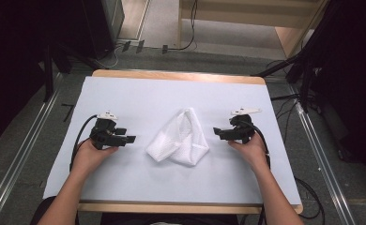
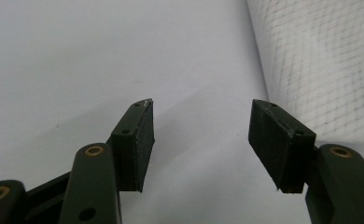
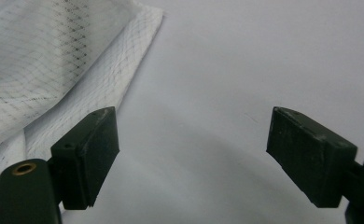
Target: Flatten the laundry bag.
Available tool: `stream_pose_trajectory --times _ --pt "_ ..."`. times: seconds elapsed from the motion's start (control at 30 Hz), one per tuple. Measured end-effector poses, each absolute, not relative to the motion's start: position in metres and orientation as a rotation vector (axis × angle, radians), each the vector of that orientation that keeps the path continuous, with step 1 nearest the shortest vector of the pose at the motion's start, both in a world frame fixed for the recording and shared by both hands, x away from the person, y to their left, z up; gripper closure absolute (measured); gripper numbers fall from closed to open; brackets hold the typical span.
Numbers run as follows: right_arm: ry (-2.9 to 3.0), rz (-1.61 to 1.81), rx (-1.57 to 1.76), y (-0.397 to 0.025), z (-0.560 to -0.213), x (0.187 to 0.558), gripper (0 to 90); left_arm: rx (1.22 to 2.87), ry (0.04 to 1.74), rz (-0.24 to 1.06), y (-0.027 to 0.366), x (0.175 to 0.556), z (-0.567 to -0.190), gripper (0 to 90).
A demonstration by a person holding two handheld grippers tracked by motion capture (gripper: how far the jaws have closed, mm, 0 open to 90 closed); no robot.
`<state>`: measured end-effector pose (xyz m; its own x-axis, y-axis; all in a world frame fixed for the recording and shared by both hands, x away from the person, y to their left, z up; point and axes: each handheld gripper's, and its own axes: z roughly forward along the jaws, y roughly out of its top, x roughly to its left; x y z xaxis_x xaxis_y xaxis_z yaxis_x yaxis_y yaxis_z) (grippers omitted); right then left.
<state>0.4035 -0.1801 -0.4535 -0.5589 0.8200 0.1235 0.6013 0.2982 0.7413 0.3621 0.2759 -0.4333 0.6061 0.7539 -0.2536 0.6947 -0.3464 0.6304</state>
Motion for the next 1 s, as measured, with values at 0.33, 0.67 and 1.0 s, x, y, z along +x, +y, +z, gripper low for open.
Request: stream_pose_trajectory --times 0.33,0.67,1.0 --pt "2.33 1.151 1.233 -0.172 -0.448 0.398 32.2 2.138 1.092 0.138 0.271 0.358 -0.431 37.2" --pt "2.37 1.158 1.238 -0.167 -0.446 0.394 38.9 2.138 1.098 0.15 0.274 0.361 -0.431 36.0" --pt "2.4 1.162 1.214 -0.162 -0.446 0.383 43.9 2.153 1.068 0.15 0.264 0.367 -0.432 35.3"
